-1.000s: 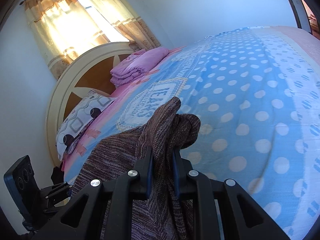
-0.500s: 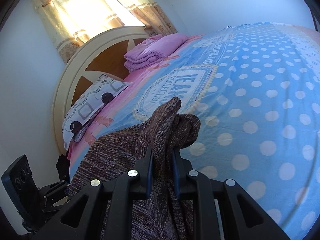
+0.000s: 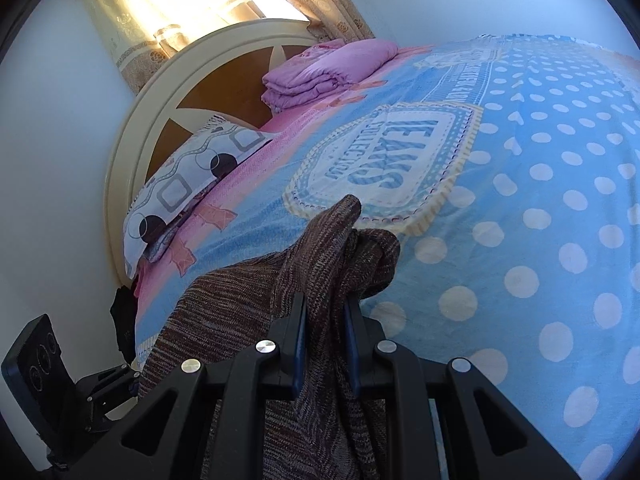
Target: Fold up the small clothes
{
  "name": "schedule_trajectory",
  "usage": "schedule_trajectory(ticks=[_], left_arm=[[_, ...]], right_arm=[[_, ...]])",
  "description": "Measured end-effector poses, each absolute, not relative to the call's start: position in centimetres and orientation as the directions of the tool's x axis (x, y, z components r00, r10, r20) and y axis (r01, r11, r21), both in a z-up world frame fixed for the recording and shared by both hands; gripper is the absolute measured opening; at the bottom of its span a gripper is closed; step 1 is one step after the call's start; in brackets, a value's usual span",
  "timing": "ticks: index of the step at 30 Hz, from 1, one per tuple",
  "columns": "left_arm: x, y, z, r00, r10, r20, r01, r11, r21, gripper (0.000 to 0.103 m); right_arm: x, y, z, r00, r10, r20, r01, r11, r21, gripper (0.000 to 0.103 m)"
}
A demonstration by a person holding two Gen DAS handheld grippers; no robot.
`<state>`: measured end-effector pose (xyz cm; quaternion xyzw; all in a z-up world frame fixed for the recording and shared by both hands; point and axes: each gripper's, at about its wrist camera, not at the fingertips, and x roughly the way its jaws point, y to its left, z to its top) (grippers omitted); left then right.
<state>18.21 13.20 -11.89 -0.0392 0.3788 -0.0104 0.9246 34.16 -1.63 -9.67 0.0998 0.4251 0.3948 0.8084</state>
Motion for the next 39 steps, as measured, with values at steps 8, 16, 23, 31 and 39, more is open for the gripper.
schedule_trajectory(ticks=[8,16,23,31,39], left_arm=[[17.7,13.6,-13.0,0.7,-0.05,-0.712,-0.006,0.997,-0.076,0.025],[17.9,13.7,-13.9,0.693,-0.048,-0.719,-0.005,0.997,-0.072,0.026],[17.9,14.0,-14.6,0.682,-0.022,-0.731,-0.039,0.997,-0.067,0.036],[16.9,14.6,-12.9,0.76,0.0,-0.649,-0.073,0.994,-0.087,0.065],[18.2,14.3,-14.7,0.741,0.149,-0.655,-0.141,0.988,0.064,0.07]], right_arm=[[34.4,-1.0,-10.7,0.309,0.718,-0.624,-0.547,0.671,0.501,0.017],[35.2,-1.5,-12.4,0.313,0.689,-0.654,-0.516,0.701,0.492,0.017],[34.6,-3.1,-13.2,0.315,0.679,-0.663,-0.469,0.719,0.513,0.045],[27.7,-7.0,-10.6,0.289,0.733,-0.616,-0.543,0.655,0.525,0.047],[22.0,-6.9,-13.4,0.211,0.643,-0.736,-0.596,0.681,0.425,0.018]])
